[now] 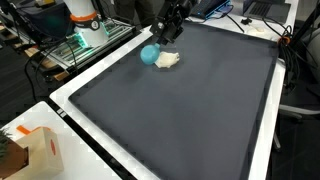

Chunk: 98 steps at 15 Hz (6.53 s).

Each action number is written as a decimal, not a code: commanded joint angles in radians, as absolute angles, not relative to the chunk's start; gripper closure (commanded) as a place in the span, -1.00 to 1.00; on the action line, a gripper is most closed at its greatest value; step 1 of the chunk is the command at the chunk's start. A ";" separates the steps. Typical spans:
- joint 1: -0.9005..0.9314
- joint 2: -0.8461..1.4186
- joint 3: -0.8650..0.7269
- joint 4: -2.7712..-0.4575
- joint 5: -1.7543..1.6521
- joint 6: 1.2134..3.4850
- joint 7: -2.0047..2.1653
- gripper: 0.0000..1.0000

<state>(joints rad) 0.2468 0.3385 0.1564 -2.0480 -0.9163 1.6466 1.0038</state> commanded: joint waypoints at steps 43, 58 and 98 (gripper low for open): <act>0.191 -0.054 0.182 -2.198 -0.570 2.114 0.502 0.50; 0.124 -0.129 0.114 -2.272 -0.208 2.215 0.101 0.50; -0.161 0.159 -0.142 -2.342 1.009 1.833 -1.208 0.50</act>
